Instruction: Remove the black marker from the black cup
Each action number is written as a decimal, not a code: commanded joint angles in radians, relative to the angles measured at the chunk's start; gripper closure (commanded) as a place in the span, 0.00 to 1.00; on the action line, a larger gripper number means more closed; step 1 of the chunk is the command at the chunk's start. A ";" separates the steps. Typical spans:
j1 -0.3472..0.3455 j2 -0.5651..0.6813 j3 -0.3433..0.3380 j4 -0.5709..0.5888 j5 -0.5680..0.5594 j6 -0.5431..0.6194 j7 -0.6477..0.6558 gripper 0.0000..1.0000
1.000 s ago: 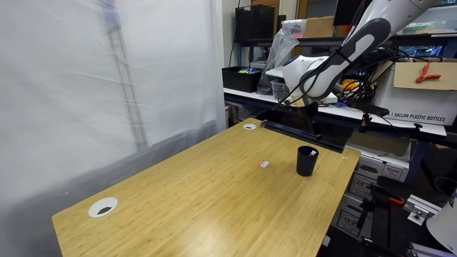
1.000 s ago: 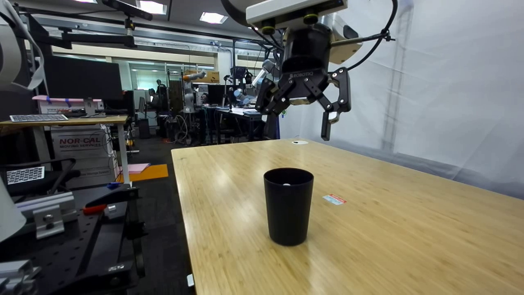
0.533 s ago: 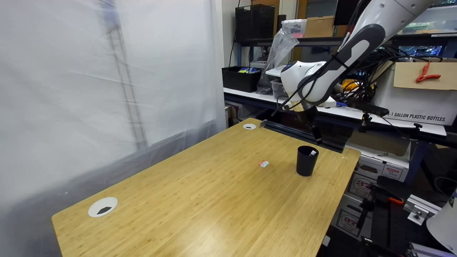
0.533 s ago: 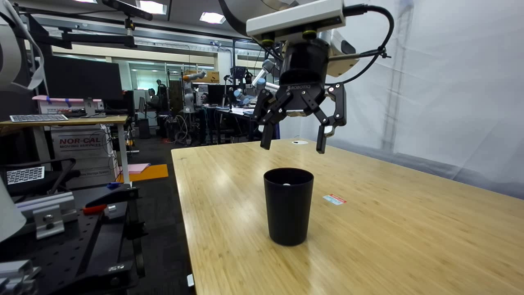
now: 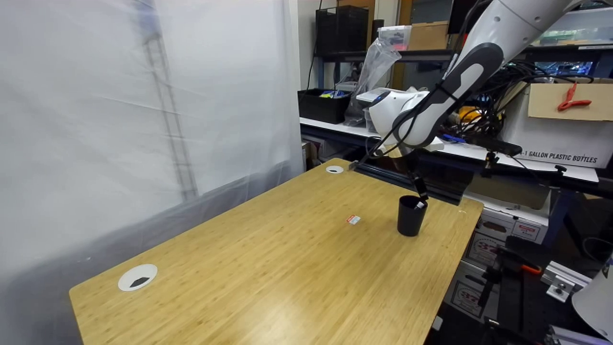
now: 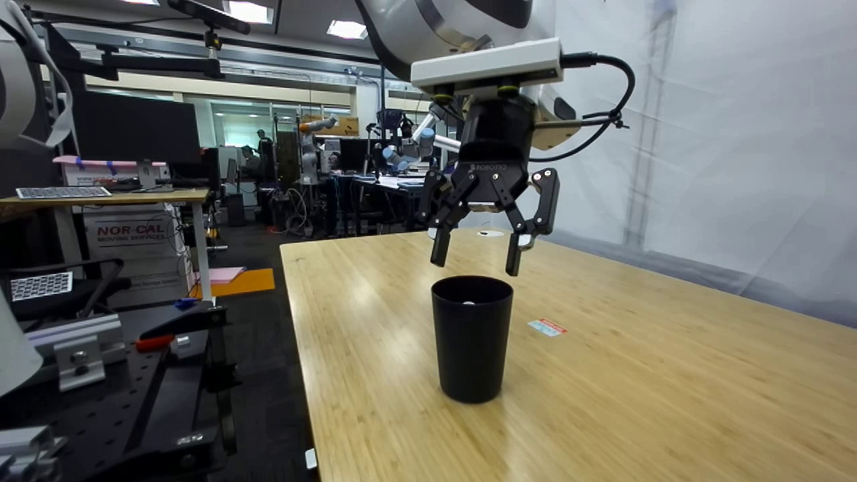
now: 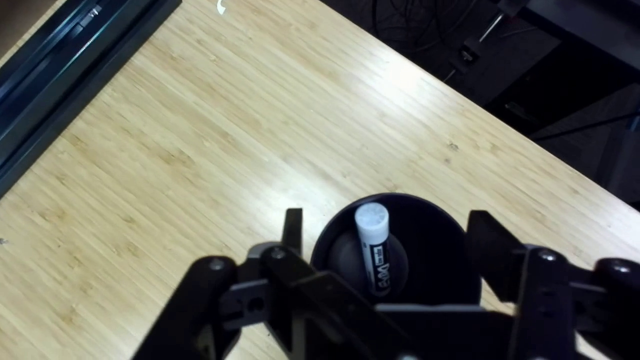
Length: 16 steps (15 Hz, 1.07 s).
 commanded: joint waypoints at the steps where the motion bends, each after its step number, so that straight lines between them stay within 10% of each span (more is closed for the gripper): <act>1: -0.013 0.023 0.020 0.032 -0.005 -0.022 -0.012 0.41; 4: -0.012 0.042 0.025 0.044 -0.006 -0.023 -0.013 0.64; 9: -0.012 0.071 0.028 0.058 -0.011 -0.023 -0.012 0.36; 15: -0.012 0.096 0.028 0.065 -0.015 -0.025 -0.011 0.40; 16: -0.012 0.099 0.028 0.066 -0.017 -0.024 -0.011 0.65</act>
